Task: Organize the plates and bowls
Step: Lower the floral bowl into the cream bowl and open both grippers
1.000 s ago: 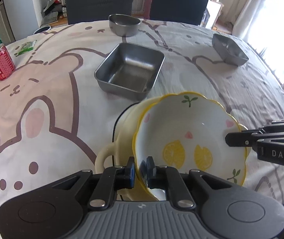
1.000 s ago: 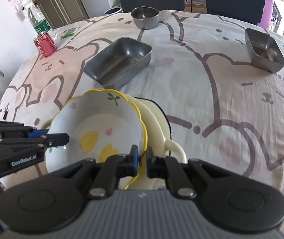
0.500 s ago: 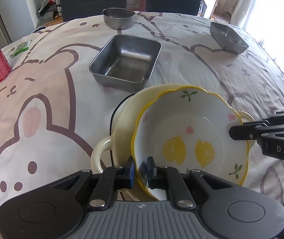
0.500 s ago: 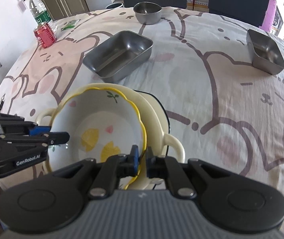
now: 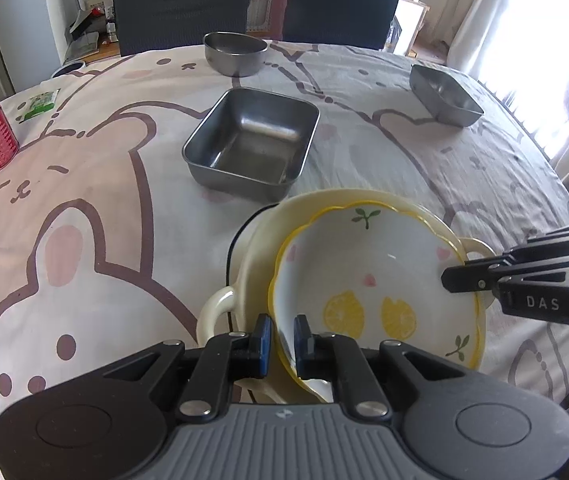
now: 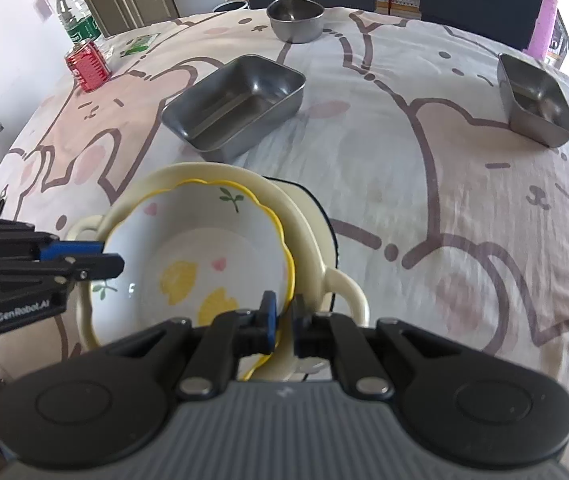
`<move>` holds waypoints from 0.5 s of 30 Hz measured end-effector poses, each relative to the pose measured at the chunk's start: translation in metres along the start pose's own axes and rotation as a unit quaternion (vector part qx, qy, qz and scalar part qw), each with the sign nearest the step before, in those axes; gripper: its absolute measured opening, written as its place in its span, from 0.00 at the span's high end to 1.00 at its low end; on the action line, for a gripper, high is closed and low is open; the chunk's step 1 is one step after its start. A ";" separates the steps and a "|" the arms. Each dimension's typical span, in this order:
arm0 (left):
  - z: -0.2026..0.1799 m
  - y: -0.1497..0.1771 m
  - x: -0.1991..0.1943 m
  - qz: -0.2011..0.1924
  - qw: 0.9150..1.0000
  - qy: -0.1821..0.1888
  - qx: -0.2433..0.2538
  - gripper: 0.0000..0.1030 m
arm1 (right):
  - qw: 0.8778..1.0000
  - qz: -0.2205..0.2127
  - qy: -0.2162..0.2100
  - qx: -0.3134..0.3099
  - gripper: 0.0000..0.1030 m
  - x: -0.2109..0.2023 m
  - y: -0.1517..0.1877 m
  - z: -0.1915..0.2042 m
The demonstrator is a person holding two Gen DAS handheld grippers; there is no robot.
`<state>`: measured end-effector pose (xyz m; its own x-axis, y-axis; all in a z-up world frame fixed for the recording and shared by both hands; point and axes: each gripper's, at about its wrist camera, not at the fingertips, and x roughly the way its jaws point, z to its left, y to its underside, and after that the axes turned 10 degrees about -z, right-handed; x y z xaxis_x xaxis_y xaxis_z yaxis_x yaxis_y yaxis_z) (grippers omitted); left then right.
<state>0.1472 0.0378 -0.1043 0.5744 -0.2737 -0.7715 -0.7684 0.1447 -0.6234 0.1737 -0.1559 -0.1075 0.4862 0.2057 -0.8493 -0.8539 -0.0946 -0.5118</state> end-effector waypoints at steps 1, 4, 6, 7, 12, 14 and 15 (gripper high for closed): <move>0.001 0.000 -0.001 -0.001 1.000 0.000 -0.001 0.88 | 1.000 0.001 -0.001 0.003 0.91 0.001 0.000 0.000; 0.001 0.000 -0.002 -0.002 1.000 -0.001 -0.001 0.88 | 1.000 0.002 -0.002 0.007 0.91 0.004 0.000 0.000; 0.001 0.000 -0.003 -0.003 1.000 -0.002 0.001 0.88 | 1.000 0.001 -0.001 0.006 0.91 0.006 -0.001 0.001; 0.001 0.000 -0.003 -0.003 1.000 -0.002 0.001 0.87 | 1.000 0.000 -0.001 0.007 0.91 0.006 -0.001 0.001; 0.003 0.000 -0.004 -0.002 1.000 0.001 -0.004 0.86 | 1.000 -0.002 -0.008 0.015 0.91 0.008 -0.001 -0.002; 0.002 0.001 -0.004 0.000 1.000 0.001 -0.003 0.86 | 1.000 -0.001 -0.012 0.012 0.91 0.008 -0.001 -0.003; 0.002 0.001 -0.005 0.000 1.000 0.001 -0.003 0.86 | 1.000 0.003 -0.012 0.007 0.90 0.008 -0.002 -0.002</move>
<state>0.1440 0.0413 -0.1011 0.5740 -0.2753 -0.7712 -0.7698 0.1398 -0.6228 0.1796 -0.1560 -0.1135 0.4765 0.2277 -0.8492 -0.8595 -0.0825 -0.5044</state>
